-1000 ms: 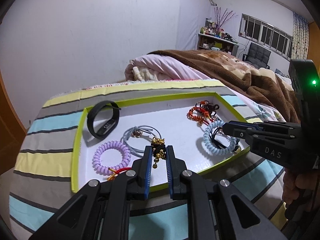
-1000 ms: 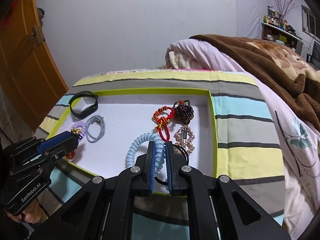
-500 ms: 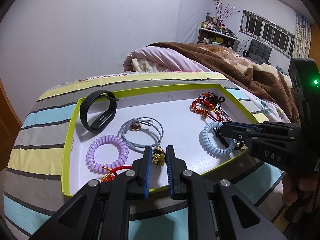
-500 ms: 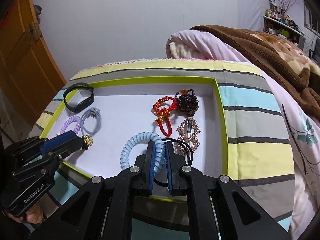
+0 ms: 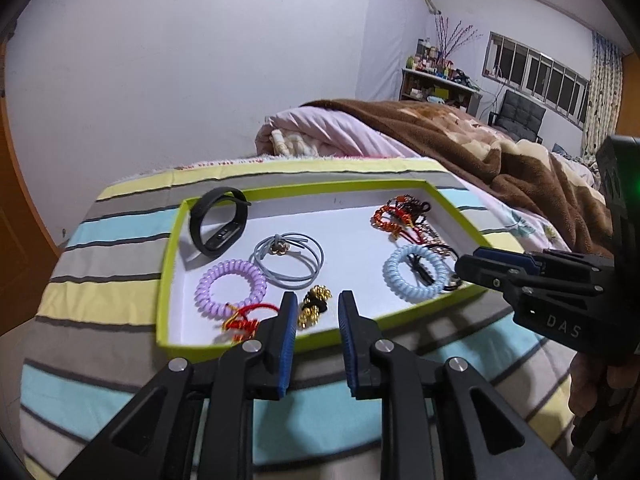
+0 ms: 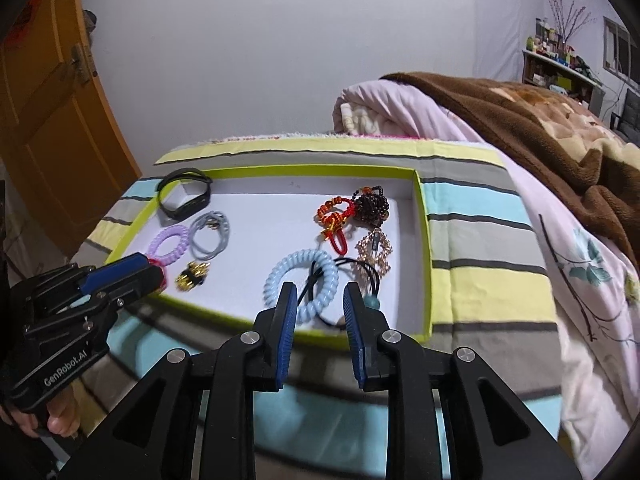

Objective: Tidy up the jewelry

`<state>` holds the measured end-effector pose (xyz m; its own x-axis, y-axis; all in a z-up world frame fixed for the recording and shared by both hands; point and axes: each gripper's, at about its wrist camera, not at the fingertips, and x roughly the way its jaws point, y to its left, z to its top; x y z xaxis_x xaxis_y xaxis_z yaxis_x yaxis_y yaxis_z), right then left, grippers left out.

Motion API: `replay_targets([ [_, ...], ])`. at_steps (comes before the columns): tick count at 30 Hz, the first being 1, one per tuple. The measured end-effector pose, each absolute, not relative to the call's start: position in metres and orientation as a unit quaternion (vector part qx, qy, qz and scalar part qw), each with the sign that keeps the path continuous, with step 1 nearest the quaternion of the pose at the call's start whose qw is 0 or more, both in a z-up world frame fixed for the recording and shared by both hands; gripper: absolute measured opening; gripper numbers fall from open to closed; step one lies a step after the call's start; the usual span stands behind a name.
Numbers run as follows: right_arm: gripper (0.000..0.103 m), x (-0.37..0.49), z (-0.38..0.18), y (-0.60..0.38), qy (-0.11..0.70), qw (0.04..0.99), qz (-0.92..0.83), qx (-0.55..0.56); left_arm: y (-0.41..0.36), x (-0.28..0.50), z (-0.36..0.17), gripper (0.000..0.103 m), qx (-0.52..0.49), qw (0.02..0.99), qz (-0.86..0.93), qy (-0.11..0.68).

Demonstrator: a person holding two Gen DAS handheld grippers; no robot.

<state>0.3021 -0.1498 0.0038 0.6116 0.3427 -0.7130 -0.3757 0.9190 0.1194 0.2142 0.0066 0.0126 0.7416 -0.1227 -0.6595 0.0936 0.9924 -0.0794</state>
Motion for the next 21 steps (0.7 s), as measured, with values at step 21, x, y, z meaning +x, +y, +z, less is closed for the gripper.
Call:
replay_targets([
  [21, 0.025, 0.16, 0.036, -0.165, 0.339, 0.917, 0.206, -0.028, -0.007, 0.09, 0.033, 0.026, -0.031, 0.947, -0.029, 0.317],
])
